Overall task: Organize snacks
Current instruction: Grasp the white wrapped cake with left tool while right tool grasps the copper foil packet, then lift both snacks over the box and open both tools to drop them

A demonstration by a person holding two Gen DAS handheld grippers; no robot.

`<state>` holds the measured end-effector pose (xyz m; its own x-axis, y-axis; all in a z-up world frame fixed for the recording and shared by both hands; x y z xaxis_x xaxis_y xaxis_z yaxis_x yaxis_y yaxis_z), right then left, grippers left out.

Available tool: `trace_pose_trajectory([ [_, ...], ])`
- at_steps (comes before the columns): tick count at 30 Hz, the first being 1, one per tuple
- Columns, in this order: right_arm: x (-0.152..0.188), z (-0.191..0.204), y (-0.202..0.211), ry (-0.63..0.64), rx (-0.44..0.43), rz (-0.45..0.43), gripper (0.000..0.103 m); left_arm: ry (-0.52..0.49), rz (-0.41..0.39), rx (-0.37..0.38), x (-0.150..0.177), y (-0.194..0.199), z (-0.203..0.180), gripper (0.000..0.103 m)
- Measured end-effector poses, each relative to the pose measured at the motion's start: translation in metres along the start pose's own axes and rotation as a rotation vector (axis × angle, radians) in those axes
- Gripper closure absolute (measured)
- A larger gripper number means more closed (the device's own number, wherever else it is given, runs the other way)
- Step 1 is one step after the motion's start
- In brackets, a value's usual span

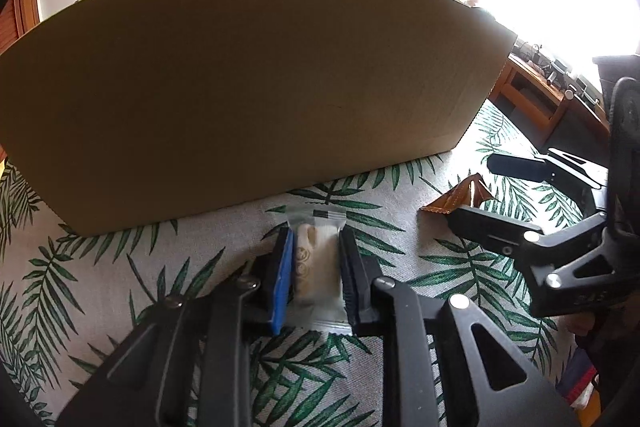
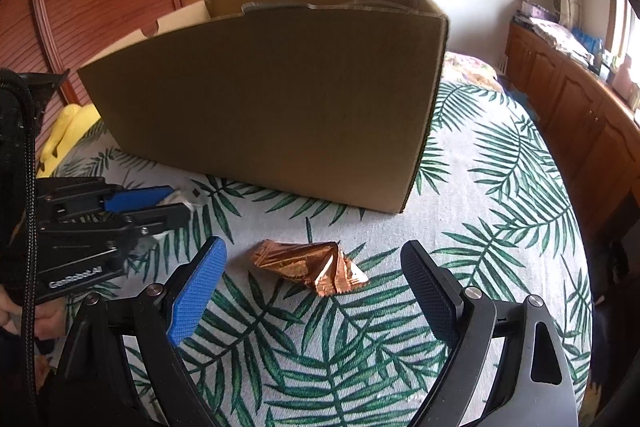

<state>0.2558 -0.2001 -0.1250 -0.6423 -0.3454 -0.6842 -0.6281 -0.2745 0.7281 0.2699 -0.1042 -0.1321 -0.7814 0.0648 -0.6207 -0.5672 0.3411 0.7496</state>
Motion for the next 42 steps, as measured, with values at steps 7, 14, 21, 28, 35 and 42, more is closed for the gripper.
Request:
trace_pose_trajectory([
  [7,0.002,0.003,-0.012,0.025,-0.018,0.041,0.024,0.008,-0.011,-0.011,-0.001,0.001,0.004,0.083],
  [14,-0.001,0.006,-0.02,0.055,-0.005,0.066,0.039,0.006,-0.019,-0.011,0.0,0.007,0.007,0.083],
  [21,-0.001,0.014,-0.019,0.082,0.006,0.063,0.062,0.001,-0.033,-0.016,0.001,0.011,0.005,0.083],
  [28,0.008,0.013,-0.011,0.069,0.002,0.044,0.068,-0.009,-0.044,-0.009,0.001,0.013,-0.001,0.083],
  [35,0.016,0.007,0.005,0.051,0.0,0.011,0.068,-0.013,-0.062,0.02,0.002,0.022,-0.004,0.083],
  [42,0.018,0.007,0.021,0.044,0.011,-0.024,0.069,-0.023,-0.089,0.039,0.001,0.039,-0.012,0.083],
])
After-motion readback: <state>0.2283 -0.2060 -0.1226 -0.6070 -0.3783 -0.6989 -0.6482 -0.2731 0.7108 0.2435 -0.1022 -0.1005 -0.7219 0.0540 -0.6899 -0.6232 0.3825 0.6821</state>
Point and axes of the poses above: each gripper's, at about its wrist camera, not at the fingertips, and y roughly against the way its jaws point, z to its left, x to its underside, the point moved 7 cm from there along -y, roughly the way its jaws point, and after that the axes turned 7 degrees about y, right-handed, at the moved point
